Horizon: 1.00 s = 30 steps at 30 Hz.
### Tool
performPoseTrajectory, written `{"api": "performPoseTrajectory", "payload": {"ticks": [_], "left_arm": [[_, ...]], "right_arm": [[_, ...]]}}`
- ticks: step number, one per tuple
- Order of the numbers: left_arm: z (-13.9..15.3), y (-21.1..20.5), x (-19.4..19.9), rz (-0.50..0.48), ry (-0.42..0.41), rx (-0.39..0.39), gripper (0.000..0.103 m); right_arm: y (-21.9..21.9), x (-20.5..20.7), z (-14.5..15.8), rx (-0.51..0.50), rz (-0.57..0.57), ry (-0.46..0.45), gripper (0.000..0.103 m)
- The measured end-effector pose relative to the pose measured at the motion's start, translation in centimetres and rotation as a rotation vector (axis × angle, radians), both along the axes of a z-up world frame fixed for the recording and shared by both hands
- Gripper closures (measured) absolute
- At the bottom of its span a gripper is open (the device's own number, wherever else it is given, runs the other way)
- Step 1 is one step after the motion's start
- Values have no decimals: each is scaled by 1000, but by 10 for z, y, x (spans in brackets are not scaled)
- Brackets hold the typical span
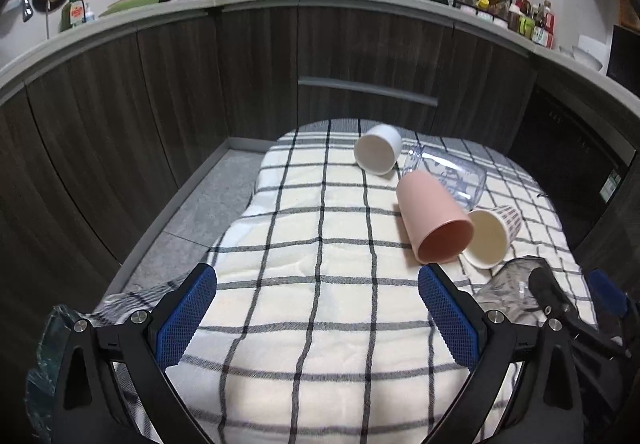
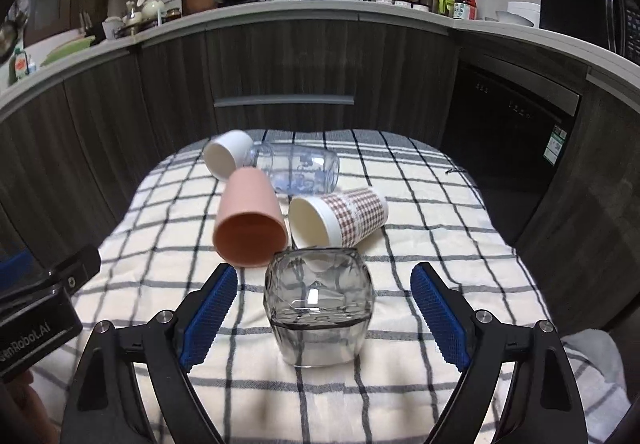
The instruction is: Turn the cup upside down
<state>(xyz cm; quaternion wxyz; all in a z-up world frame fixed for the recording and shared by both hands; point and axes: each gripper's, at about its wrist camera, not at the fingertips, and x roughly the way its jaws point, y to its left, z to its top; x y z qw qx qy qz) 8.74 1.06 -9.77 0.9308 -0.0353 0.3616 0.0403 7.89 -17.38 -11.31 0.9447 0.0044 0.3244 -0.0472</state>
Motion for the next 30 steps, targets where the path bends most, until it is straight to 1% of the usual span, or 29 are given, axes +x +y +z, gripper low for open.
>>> {"api": "performPoseTrajectory", "payload": {"ticks": [6, 9, 14, 21, 30], "left_arm": [[30, -5, -28, -16, -28, 17, 0], [46, -7, -40, -18, -37, 22, 0], [75, -12, -61, -36, -75, 26, 0], [105, -19, -90, -52, -128, 35, 0], [132, -27, -118, -67, -187, 45, 0]], "right_arm": [[2, -32, 41, -11, 39, -55, 14], [0, -47, 61, -1, 52, -59, 13], [-5, -68, 88, 23, 55, -71, 12], [-20, -99, 119, 63, 36, -109, 12], [-27, -128, 149, 57, 25, -170, 10]]}}
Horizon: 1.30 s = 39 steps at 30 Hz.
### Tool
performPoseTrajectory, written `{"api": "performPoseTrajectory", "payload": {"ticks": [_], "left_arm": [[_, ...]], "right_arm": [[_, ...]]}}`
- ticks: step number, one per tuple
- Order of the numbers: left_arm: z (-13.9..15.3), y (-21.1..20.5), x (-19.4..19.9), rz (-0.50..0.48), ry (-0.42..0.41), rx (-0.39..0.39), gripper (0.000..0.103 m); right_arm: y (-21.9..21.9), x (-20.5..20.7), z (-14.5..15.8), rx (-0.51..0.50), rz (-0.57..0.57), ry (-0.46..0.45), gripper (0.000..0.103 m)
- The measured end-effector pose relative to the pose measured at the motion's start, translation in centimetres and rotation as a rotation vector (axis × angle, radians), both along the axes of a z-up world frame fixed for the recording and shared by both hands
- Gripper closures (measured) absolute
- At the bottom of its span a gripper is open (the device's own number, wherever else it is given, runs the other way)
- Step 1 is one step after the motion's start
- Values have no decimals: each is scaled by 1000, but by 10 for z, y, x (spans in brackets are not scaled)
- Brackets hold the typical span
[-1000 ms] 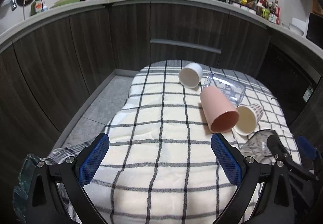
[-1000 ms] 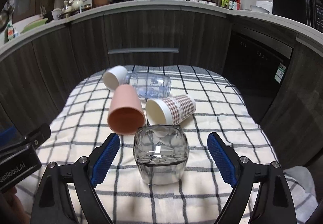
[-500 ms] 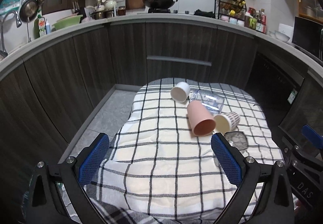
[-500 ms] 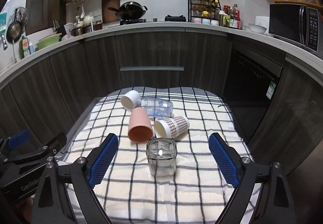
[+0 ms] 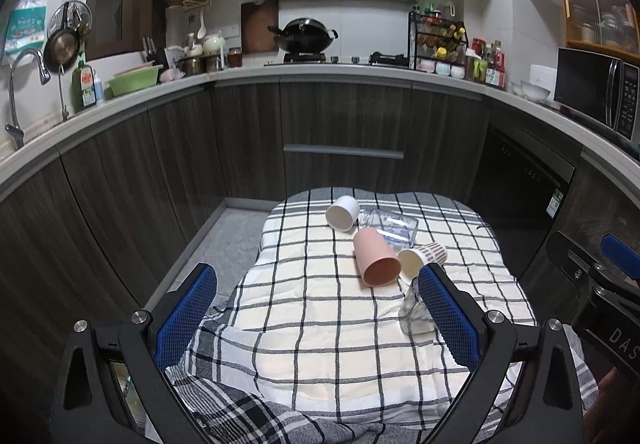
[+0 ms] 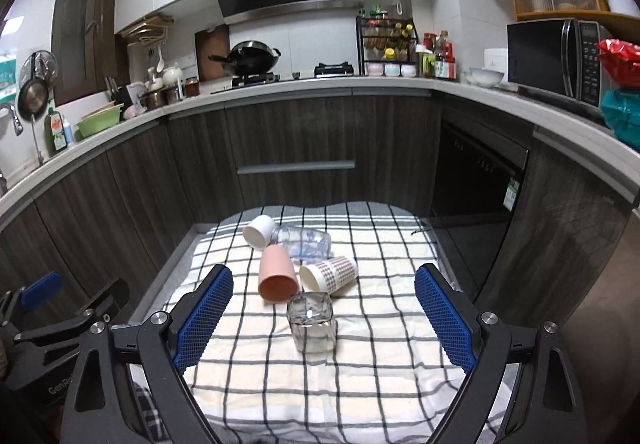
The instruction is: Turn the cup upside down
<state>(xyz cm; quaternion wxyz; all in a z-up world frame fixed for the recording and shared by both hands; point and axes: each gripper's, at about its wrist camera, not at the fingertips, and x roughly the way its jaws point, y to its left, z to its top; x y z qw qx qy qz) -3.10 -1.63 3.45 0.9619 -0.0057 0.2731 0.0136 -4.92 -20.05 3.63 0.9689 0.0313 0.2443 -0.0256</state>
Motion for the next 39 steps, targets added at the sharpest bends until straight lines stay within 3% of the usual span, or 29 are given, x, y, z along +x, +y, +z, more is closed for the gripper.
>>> {"api": "performPoseTrajectory", "payload": {"ticks": [13, 39], "left_arm": [[17, 3, -19, 1, -50, 0, 0], [20, 2, -21, -4, -47, -2, 0]], "right_arm": [[3, -19, 17, -14, 6, -20, 9], [0, -19, 21, -8, 0, -26, 9]]}}
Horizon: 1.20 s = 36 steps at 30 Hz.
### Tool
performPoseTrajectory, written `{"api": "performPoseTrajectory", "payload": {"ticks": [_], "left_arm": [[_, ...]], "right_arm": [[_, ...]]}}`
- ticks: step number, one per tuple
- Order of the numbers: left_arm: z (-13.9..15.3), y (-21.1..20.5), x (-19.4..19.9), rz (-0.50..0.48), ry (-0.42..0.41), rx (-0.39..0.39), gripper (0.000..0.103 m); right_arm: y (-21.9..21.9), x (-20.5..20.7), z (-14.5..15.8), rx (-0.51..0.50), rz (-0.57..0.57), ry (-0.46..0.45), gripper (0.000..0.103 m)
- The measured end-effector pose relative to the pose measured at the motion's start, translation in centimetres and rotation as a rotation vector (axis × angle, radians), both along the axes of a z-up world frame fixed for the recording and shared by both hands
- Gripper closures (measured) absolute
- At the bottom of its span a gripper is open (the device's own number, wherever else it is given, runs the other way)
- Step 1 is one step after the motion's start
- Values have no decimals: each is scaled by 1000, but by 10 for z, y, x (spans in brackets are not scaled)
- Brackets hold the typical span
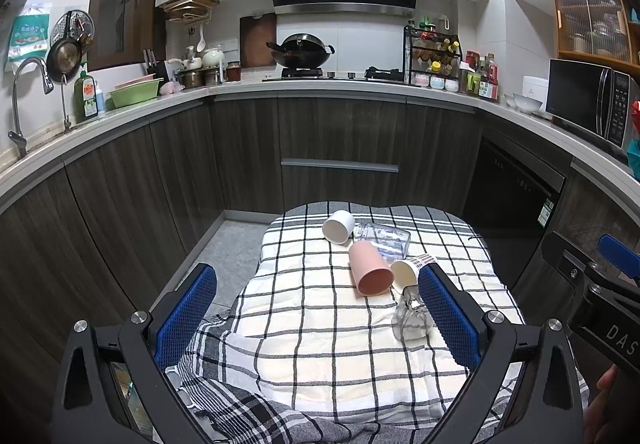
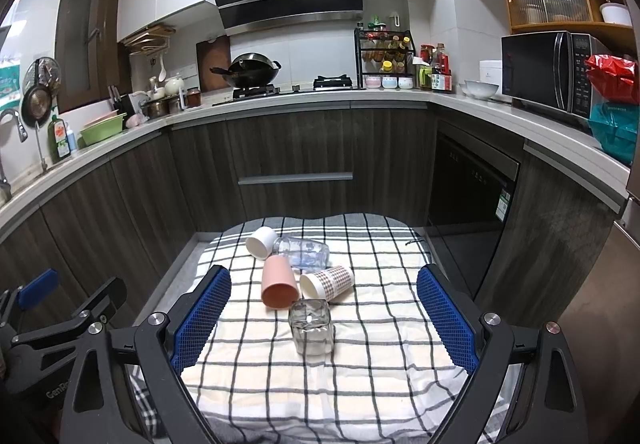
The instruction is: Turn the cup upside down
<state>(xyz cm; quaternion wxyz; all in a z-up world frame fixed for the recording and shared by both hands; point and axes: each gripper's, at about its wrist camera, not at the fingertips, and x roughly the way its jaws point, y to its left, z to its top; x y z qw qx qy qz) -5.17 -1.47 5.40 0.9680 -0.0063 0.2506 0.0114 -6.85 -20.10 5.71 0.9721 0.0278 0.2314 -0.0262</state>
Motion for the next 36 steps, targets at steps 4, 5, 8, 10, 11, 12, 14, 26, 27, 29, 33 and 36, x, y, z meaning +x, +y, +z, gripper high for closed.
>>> {"api": "performPoseTrajectory", "payload": {"ticks": [4, 5, 8, 10, 11, 12, 14, 26, 27, 29, 33, 36], "left_arm": [[0, 0, 0, 1, 1, 0, 0], [0, 0, 0, 0, 2, 0, 0], [-2, -2, -1, -5, 8, -1, 0], [-3, -3, -1, -5, 10, 0, 0], [-3, -4, -2, -4, 10, 1, 0], [-4, -4, -1, -4, 11, 2, 0], [-6, -5, -1, -8, 15, 1, 0], [-10, -2, 3, 0, 37, -18, 0], [-11, -1, 3, -2, 40, -23, 0], [-11, -2, 3, -4, 44, -26, 0], [-10, -1, 4, 0, 40, -25, 0], [-11, -1, 5, 5, 39, -18, 0]], "right_arm": [[0, 0, 0, 1, 0, 1, 9], [0, 0, 0, 0, 0, 1, 9], [-1, 0, 0, 0, 0, 1, 9], [-1, 0, 0, 0, 0, 1, 9], [-1, 0, 0, 1, 0, 2, 9], [-1, 0, 0, 2, -1, 2, 9], [-1, 0, 0, 2, -1, 2, 9], [-2, 1, 0, 3, -1, 3, 9], [-2, 1, 0, 3, -1, 3, 9], [-2, 1, 0, 2, -2, 3, 9], [-2, 1, 0, 4, -2, 3, 9], [-4, 0, 0, 4, -4, 4, 9]]}}
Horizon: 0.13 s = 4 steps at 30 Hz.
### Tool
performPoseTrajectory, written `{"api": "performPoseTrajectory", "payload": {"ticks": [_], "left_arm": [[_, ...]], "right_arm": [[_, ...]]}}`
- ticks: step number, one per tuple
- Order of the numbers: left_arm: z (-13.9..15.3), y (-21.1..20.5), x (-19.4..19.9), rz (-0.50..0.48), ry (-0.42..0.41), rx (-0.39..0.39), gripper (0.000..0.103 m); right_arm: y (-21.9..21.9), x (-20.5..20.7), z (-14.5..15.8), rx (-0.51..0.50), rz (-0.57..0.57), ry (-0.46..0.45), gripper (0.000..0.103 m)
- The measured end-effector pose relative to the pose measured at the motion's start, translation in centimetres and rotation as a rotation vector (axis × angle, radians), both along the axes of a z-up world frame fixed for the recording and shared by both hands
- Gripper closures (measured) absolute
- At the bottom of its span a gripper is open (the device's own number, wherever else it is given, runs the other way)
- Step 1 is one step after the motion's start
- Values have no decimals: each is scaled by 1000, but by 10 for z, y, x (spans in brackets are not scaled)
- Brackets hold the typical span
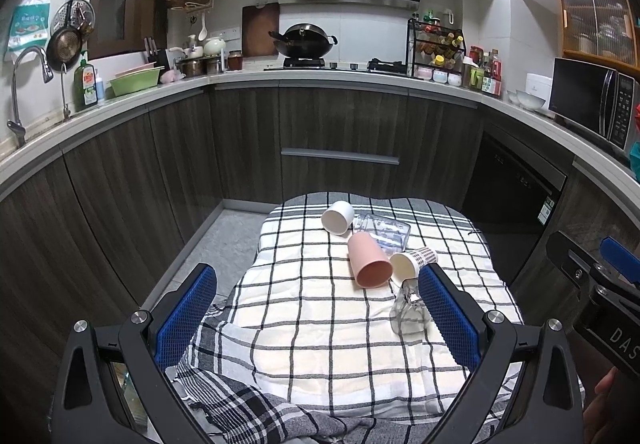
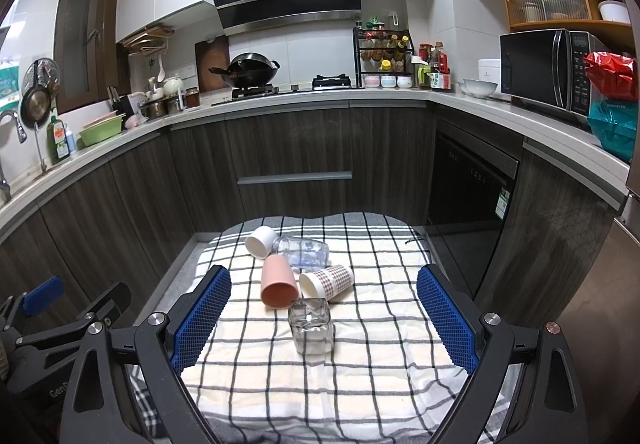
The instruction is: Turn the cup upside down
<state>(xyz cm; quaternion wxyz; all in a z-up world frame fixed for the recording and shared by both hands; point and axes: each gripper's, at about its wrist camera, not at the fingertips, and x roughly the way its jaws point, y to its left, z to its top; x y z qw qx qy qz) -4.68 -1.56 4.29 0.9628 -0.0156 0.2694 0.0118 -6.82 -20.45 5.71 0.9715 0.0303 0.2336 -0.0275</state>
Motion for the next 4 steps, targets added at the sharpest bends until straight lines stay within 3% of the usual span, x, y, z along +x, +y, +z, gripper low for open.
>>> {"api": "performPoseTrajectory", "payload": {"ticks": [4], "left_arm": [[0, 1, 1, -1, 8, 4, 0]], "right_arm": [[-1, 0, 0, 0, 1, 0, 9]]}}
